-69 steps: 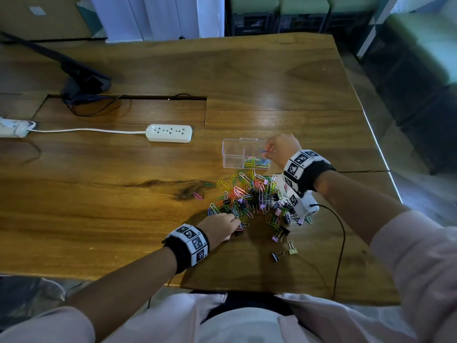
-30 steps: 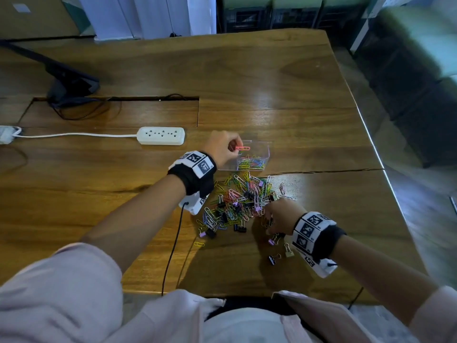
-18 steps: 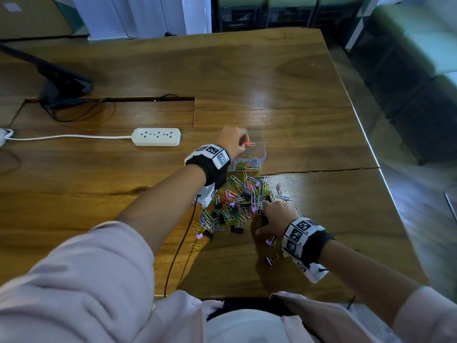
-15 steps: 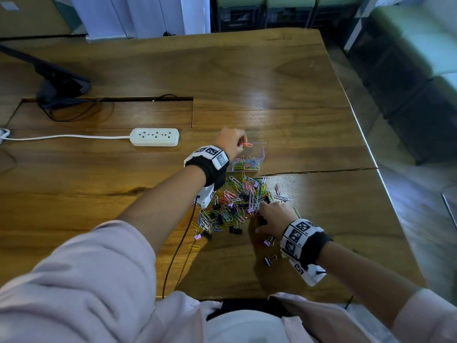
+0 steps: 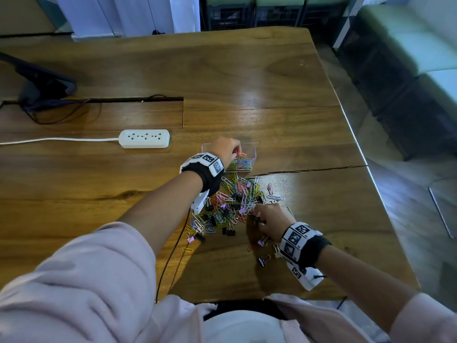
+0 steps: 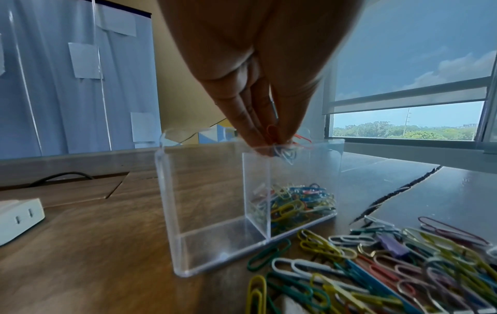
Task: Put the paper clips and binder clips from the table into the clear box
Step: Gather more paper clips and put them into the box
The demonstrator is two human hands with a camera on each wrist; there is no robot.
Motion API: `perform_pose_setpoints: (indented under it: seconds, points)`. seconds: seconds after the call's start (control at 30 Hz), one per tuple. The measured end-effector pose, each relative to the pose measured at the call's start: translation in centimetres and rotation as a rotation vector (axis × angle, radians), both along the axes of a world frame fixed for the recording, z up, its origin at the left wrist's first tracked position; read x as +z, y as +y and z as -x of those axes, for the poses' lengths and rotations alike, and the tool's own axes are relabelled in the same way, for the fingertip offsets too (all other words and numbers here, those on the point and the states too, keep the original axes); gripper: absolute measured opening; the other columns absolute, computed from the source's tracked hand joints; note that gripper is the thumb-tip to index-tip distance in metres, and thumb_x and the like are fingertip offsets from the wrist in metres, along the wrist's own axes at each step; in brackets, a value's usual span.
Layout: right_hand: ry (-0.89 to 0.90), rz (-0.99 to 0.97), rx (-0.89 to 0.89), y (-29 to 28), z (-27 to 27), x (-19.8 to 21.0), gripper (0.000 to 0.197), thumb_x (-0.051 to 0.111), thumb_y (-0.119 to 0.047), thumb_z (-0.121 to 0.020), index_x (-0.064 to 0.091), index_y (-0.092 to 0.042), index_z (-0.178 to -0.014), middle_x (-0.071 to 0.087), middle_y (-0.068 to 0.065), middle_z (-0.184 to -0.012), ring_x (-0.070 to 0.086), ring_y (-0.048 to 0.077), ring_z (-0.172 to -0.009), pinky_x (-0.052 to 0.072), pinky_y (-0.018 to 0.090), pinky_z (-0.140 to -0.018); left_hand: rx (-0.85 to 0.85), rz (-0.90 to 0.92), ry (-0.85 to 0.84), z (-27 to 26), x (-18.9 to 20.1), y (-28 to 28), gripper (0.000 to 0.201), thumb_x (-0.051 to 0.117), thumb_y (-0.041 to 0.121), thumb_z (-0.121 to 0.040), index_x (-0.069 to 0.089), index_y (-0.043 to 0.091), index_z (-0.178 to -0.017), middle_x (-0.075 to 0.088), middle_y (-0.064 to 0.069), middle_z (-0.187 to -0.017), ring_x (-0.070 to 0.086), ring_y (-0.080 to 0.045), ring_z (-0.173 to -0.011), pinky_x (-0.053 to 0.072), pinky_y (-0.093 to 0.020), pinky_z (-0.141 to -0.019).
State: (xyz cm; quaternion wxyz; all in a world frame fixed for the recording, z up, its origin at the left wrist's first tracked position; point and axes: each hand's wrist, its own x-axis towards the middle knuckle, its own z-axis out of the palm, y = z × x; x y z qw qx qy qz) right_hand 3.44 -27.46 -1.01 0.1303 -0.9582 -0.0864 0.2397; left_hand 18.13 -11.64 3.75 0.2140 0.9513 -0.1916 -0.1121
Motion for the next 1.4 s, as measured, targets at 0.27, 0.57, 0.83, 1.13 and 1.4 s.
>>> perform_pose_setpoints:
  seconds: [0.27, 0.57, 0.83, 1.13, 1.4]
  points:
    - [0.014, -0.022, -0.001, -0.4, -0.1, 0.3, 0.02, 0.058, -0.011, -0.085, 0.057, -0.016, -0.105, 0.064, 0.001, -0.1, 0.057, 0.014, -0.081, 0.05, 0.021, -0.07, -0.091, -0.1, 0.067, -0.2, -1.3, 0.1, 0.032, 0.047, -0.005, -0.092, 0.065, 0.009, -0.114, 0.067, -0.008, -0.117, 0.063, -0.023, -0.105, 0.05, -0.035, -0.094]
    - [-0.021, -0.096, -0.013, -0.6, -0.4, 0.7, 0.013, 0.06, -0.015, -0.085, 0.067, -0.018, -0.095, 0.067, -0.005, -0.095, 0.059, 0.009, -0.084, 0.049, 0.018, -0.074, -0.175, -0.058, -0.06, 1.1, -1.8, 1.1, 0.042, 0.041, -0.004, -0.092, 0.056, 0.013, -0.128, 0.053, -0.006, -0.131, 0.041, -0.025, -0.126, 0.031, -0.033, -0.108]
    - [-0.138, -0.263, -0.065, -0.7, -3.1, 3.4, 0.006, 0.065, -0.015, -0.083, 0.069, -0.014, -0.088, 0.069, -0.001, -0.085, 0.064, 0.009, -0.076, 0.055, 0.021, -0.073, -0.268, -0.041, -0.012, 7.2, 0.1, 4.9, 0.028, 0.049, 0.015, -0.094, 0.057, 0.019, -0.12, 0.053, 0.001, -0.116, 0.048, -0.012, -0.109, 0.039, -0.021, -0.098]
    - [-0.232, -0.242, -0.1, -0.4, -10.1, 7.2, 0.006, 0.066, -0.016, -0.083, 0.069, -0.016, -0.088, 0.069, -0.007, -0.086, 0.065, 0.006, -0.078, 0.054, 0.02, -0.078, -0.245, -0.388, 0.465, 14.0, -3.1, 11.7, 0.051, 0.076, 0.039, -0.073, 0.043, 0.02, -0.107, 0.046, 0.007, -0.103, 0.048, -0.011, -0.092, 0.044, -0.024, -0.079]
    - [-0.357, -0.12, 0.0, 2.3, -13.6, 8.3, 0.008, 0.062, -0.013, -0.086, 0.069, -0.016, -0.087, 0.069, -0.004, -0.091, 0.061, 0.008, -0.081, 0.048, 0.022, -0.084, -0.024, -0.209, 0.4, 16.0, -4.5, 13.3, 0.053, 0.077, 0.031, -0.073, 0.041, 0.02, -0.11, 0.04, 0.008, -0.098, 0.042, -0.007, -0.085, 0.035, -0.018, -0.071]
